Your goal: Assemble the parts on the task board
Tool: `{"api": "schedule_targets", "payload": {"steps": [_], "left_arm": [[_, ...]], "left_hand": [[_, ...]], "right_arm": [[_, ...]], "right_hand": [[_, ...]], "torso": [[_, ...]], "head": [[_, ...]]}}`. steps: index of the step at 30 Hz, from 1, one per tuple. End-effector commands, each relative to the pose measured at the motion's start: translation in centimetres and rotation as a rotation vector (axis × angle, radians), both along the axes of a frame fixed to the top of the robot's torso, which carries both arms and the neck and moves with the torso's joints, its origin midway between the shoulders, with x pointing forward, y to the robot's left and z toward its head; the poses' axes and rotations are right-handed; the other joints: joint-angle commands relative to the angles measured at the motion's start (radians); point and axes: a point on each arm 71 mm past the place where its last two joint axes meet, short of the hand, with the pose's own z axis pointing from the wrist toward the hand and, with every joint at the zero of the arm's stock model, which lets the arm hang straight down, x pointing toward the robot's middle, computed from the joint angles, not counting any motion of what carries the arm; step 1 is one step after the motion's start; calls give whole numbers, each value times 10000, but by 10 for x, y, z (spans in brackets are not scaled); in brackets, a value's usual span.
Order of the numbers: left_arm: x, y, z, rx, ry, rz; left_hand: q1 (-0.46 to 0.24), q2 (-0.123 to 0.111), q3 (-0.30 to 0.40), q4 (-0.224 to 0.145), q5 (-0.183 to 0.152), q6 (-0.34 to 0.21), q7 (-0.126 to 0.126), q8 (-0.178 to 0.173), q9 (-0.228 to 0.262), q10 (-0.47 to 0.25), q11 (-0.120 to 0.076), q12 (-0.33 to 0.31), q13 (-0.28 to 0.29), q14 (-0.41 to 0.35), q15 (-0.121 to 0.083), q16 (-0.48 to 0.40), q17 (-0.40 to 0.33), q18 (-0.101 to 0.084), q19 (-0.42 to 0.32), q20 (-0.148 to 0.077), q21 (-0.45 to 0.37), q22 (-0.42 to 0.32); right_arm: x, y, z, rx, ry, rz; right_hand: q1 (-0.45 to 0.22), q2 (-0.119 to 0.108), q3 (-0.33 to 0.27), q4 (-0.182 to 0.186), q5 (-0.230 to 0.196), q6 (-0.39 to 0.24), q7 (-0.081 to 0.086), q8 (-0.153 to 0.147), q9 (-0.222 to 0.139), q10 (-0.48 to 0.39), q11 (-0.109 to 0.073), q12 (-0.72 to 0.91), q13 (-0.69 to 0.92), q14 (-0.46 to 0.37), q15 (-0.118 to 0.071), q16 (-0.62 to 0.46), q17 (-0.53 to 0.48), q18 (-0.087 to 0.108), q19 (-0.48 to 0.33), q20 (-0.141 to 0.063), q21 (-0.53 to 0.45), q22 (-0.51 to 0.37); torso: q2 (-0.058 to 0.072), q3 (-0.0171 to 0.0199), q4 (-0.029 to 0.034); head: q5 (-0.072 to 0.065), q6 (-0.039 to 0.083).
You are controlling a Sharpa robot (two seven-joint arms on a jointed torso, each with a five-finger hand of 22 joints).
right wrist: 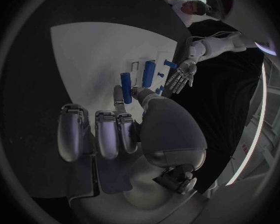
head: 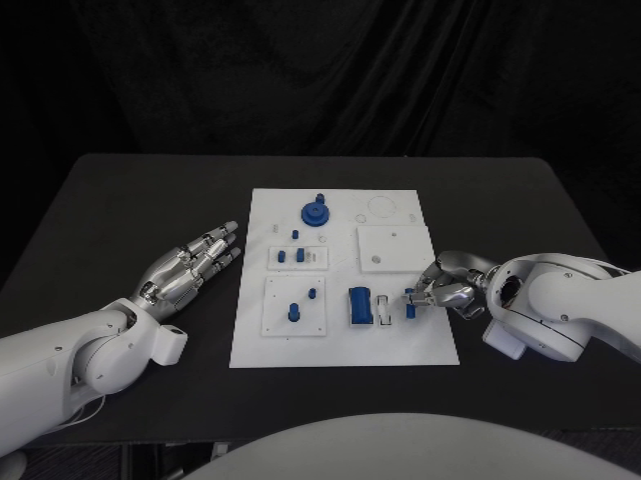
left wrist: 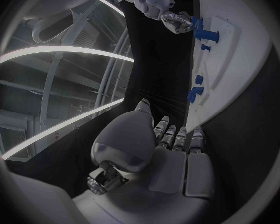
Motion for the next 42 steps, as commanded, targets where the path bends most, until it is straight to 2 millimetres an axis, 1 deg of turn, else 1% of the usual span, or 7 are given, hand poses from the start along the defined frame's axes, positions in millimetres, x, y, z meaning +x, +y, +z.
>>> {"api": "schedule_targets", "payload": {"steps": [1,15,18,24,30,38,42], "left_arm": [[0,-1,2,-330,-232,-26],[0,-3,2,-357,-229,-66],[0,-3,2,-360,-224,-72],[0,-3,2,-364,-219,-79],[0,-3,2,-371,-213,-90],[0,-3,2,-373,-208,-91],[-1,-3,2,-374,-202,-94]], "left_hand": [[99,-27,36,-44,29,60,29,56,10,-3,84,54,-2,-4,59,-36,-12,86,-10,54,-31,14],[123,-22,49,-63,51,31,22,52,5,-5,102,51,-3,-4,65,-36,-12,87,-11,59,-33,12],[123,-22,49,-63,51,31,22,52,5,-5,102,51,-3,-4,65,-36,-12,87,-11,59,-33,12],[130,-22,52,-69,59,30,20,52,5,-10,103,46,-5,-4,66,-36,-12,87,-11,60,-33,12],[130,-22,52,-69,59,30,20,52,5,-10,103,46,-5,-4,66,-36,-12,87,-11,60,-33,12],[130,-22,52,-69,59,30,20,52,5,-10,103,46,-5,-4,66,-36,-12,87,-11,60,-33,12],[143,-23,56,-81,72,30,18,52,5,-12,98,46,-5,-4,71,-36,-12,87,-11,63,-32,12]], "right_arm": [[0,5,-3,1164,791,-545],[8,16,-12,1211,1185,-138],[9,18,-14,1089,1158,-8],[10,21,-17,803,1185,305],[9,23,-20,642,1273,497],[9,24,-23,581,1323,546],[10,24,-23,544,1339,573]], "right_hand": [[-165,30,542,-452,9,-112,-37,52,7,1043,26,27,2635,760,22,-55,1167,67,450,61,-68,2128],[-291,56,593,-434,3,-215,-15,100,33,1043,44,27,2635,754,35,-67,1140,76,433,67,-105,2115],[-462,60,528,-427,371,-300,-7,207,87,1043,54,27,2635,751,47,-73,1127,82,420,78,-131,2106],[-591,74,415,-422,218,-389,3,282,116,1043,64,27,2635,752,55,-74,1126,115,362,87,-259,2061],[-779,150,250,-350,-448,-482,5,377,118,1043,70,27,2635,748,63,-83,1103,121,350,99,-289,2051],[-1218,235,-143,4,-1890,-608,43,477,27,1043,106,27,2635,744,92,-93,1077,129,338,122,-333,2040],[-1350,252,-315,151,-2346,-647,55,516,-24,1043,117,27,2635,743,103,-96,1069,132,335,134,-348,2036]], "torso": [[5,-12,8],[14,-4,-2],[12,0,-11],[9,2,-8],[5,4,-7],[9,1,-16],[13,-1,-9]], "head": [[13,-1],[38,-1],[55,-1],[67,-1],[92,-1],[200,-1],[191,-1]]}}
